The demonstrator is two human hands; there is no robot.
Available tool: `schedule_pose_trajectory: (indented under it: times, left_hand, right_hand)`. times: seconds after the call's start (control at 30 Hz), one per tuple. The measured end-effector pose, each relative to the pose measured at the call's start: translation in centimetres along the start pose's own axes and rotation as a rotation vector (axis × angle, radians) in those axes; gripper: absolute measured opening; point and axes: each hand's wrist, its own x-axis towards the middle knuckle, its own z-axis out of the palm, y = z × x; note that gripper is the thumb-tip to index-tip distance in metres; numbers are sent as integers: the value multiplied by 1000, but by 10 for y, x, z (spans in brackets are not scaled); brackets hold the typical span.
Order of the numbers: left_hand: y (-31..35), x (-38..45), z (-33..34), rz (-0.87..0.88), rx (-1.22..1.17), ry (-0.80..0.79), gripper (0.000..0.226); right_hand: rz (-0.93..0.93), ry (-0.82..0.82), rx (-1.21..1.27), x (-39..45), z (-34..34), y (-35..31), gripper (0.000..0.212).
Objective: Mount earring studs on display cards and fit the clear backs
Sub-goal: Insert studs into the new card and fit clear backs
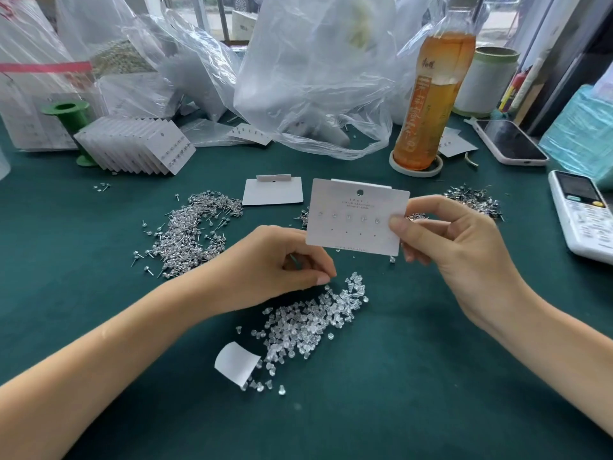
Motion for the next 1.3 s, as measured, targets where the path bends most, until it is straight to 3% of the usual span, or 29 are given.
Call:
schedule_pose_trajectory:
  times: [0.4,0.47,0.63,0.73,0.8,0.87,0.93,1.0,1.07,1.17,1.3]
  left_hand:
    - [1,0,1,41,127,-37,6]
    - [-1,2,1,23,31,23,5]
    - [-6,8,-10,-61,-145,159,13]
    - [-6,8,-9,-125,-259,165,21]
    - [-7,10,-7,-127,-133,232,18]
    - [-6,10,-9,-130,-22,337,17]
    - [0,9,-11,-109,-111,382,12]
    - [11,5,-11,-57,-317,285,1]
    - [21,1,-7,12,-402,163,12]
    - [27,-3,0,50,-374,50,17]
    - [27,-5,2,30,-355,23,17]
  right_hand:
    - [-87,24,7,-2,2,1,9]
    - [-233,37,-94,-4,2,2,9]
    - [-1014,-162,-795,-9,-7,10,16]
    - [-1212,-207,-995,-9,-8,11,20]
    - [-1289,-207,-1058,-9,-6,10,23]
    - [-1342,-205,-1113,-8,-6,10,24]
    - [-1366,-215,-1139,-7,-6,9,25]
    - [-1379,-226,-1155,-6,-4,10,23]
    - [-1386,-232,-1170,-6,-2,11,20]
    - [-1374,-234,-1178,-6,1,13,20]
    - [-1342,-236,-1167,-6,2,14,23]
